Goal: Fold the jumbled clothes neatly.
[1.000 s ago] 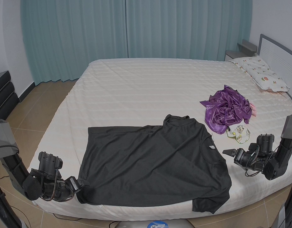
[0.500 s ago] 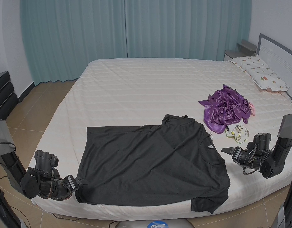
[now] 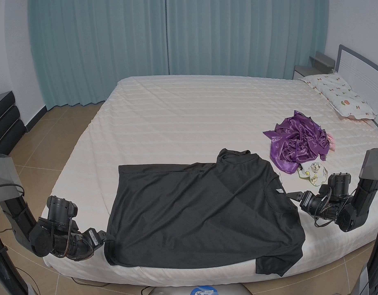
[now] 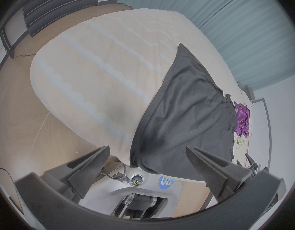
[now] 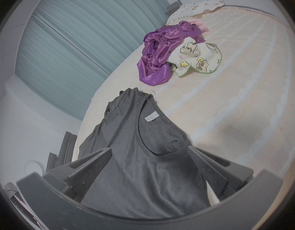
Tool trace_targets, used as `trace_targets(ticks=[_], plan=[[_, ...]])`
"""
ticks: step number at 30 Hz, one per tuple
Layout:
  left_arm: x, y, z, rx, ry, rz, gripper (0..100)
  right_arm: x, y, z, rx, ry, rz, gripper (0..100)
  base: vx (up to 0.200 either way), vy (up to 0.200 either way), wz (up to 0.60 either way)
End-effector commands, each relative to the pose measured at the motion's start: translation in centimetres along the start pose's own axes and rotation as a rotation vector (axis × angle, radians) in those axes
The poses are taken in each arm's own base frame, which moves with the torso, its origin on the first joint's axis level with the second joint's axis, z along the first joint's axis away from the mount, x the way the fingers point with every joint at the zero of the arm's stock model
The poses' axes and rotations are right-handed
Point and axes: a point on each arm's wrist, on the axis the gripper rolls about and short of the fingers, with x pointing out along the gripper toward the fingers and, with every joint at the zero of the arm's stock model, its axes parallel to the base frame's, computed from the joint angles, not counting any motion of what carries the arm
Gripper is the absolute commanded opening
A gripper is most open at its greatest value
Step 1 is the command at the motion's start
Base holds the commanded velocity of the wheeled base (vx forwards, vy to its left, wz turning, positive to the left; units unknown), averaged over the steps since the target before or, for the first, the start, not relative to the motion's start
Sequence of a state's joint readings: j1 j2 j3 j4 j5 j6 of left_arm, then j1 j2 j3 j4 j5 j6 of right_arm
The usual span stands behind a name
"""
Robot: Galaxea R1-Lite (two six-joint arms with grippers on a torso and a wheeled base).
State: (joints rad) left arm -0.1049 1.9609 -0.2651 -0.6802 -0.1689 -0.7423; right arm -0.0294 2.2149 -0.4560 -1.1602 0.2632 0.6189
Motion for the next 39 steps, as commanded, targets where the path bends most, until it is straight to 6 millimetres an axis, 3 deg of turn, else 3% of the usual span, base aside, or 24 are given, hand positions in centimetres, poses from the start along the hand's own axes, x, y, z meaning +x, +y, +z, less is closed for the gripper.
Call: trace_targets(ticks=[1, 13, 26, 34, 39], plan=[[0.2, 0.1, -0.1, 0.000, 0.008, 0.006, 100, 0.2, 0.0, 0.0, -0.001, 0.002, 0.001, 100, -0.200, 0.000, 0.00], [0.7, -0.3, 0.5, -0.017, -0.007, 0.003, 100, 0.3, 0.2, -0.1, -0.008, 0.006, 0.006, 100, 0.000, 0.000, 0.00], [0.4, 0.1, 1.5, -0.050, -0.036, -0.001, 100, 0.8, 0.6, 0.6, -0.021, -0.016, 0.024, 100, 0.000, 0.200, 0.00], [0.5, 0.3, 1.9, -0.064, -0.044, -0.005, 100, 1.7, 1.3, 2.8, -0.055, -0.091, 0.061, 100, 0.000, 0.125, 0.00], [0.3, 0.0, 2.0, -0.064, -0.050, -0.021, 100, 2.4, -0.2, 4.6, -0.113, -0.096, 0.005, 100, 0.000, 0.000, 0.00]])
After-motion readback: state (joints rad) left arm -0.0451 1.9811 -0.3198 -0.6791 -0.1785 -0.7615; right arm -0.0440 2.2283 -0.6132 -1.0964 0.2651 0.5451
